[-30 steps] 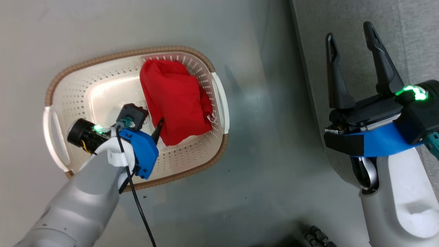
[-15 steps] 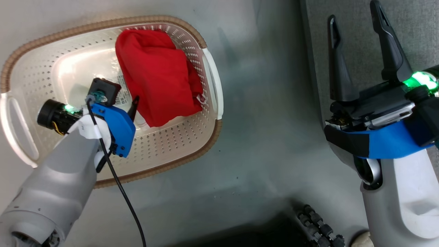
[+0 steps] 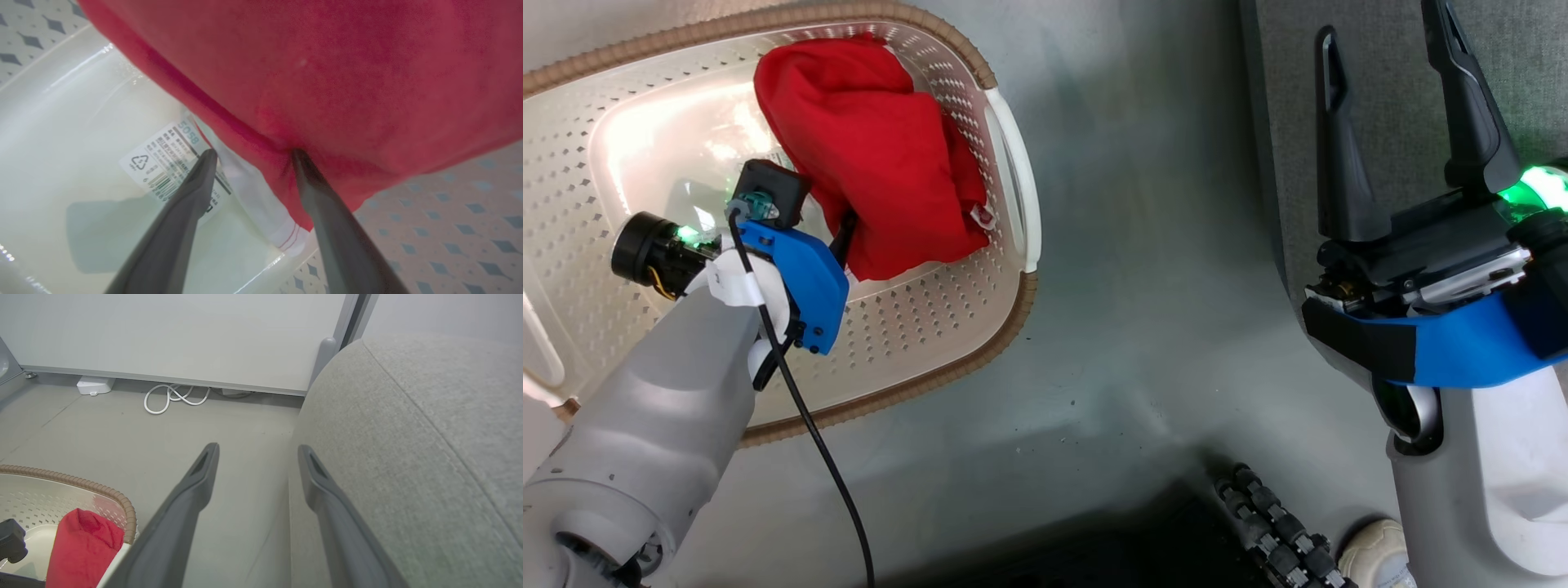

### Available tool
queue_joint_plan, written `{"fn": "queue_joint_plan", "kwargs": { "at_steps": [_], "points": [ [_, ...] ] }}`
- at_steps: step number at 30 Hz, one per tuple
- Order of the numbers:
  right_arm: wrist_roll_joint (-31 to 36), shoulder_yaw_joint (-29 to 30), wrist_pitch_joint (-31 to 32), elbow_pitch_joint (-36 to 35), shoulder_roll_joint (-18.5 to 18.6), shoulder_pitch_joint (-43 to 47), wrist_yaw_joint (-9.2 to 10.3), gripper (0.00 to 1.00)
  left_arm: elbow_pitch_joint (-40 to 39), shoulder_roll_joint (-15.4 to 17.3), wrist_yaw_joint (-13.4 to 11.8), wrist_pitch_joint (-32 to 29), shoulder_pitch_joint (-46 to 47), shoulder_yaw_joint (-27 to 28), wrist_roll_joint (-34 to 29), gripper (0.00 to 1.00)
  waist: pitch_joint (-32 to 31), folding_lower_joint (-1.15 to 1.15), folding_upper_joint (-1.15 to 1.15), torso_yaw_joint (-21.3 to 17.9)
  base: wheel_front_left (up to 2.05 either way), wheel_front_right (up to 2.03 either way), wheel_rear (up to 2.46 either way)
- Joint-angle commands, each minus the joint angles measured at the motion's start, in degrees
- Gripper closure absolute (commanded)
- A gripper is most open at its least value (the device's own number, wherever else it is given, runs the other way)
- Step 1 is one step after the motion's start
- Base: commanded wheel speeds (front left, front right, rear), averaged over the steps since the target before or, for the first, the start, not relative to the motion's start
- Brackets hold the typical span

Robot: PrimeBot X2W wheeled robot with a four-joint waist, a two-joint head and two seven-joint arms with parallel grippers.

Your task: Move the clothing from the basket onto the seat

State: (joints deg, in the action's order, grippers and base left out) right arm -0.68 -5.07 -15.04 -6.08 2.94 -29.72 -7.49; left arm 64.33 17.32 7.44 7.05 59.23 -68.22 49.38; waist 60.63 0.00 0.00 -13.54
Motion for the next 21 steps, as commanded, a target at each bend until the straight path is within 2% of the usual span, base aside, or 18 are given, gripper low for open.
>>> {"fn": "queue_joint_plan", "kwargs": {
  "at_steps": [1, 5, 6, 7, 9, 21],
  "points": [
    [-0.4, 0.2, -0.2, -0.3, -0.1, 0.5, -0.01, 0.0, -0.1, 0.0, 0.1, -0.1, 1.2, -0.4, 1.5, 0.0, 0.4, 0.0, 0.0, -0.4, 0.0, 0.0, 0.0],
    [-0.5, 0.3, -0.2, -0.4, -0.1, 0.5, -0.01, 0.0, -0.2, 0.2, 0.1, -0.2, 1.5, -1.5, 2.5, 0.0, 0.6, 0.0, 0.0, -0.7, 0.0, 0.0, 0.0],
    [-0.6, 0.4, -0.2, -0.4, -0.1, 0.5, -0.01, 0.0, -0.3, 0.2, 0.1, -0.4, 1.6, -2.0, 2.7, 0.39, 0.7, 0.0, 0.0, -0.7, 0.0, 0.0, 0.0],
    [-0.7, 0.5, -0.2, -0.4, -0.1, 0.6, -0.01, 0.0, -0.3, 0.3, 0.1, -0.3, 1.9, -2.3, 2.8, 0.63, 0.7, 0.0, 0.0, -0.7, 0.0, 0.0, 0.0],
    [-0.8, 0.6, -0.2, -0.4, -0.1, 0.6, -0.01, 0.0, -0.3, 0.2, 0.1, 0.0, 2.3, -2.8, 3.0, 1.0, 0.7, 0.0, 0.0, -0.7, 0.0, 0.0, 0.0],
    [-0.5, 1.0, -0.2, 0.4, -0.1, 0.3, -0.01, 0.0, 2.2, 0.0, 0.1, 2.0, 2.8, -4.3, 4.3, 1.0, -0.4, 0.0, 0.0, 0.4, 0.0, 0.0, 0.0]
  ]
}}
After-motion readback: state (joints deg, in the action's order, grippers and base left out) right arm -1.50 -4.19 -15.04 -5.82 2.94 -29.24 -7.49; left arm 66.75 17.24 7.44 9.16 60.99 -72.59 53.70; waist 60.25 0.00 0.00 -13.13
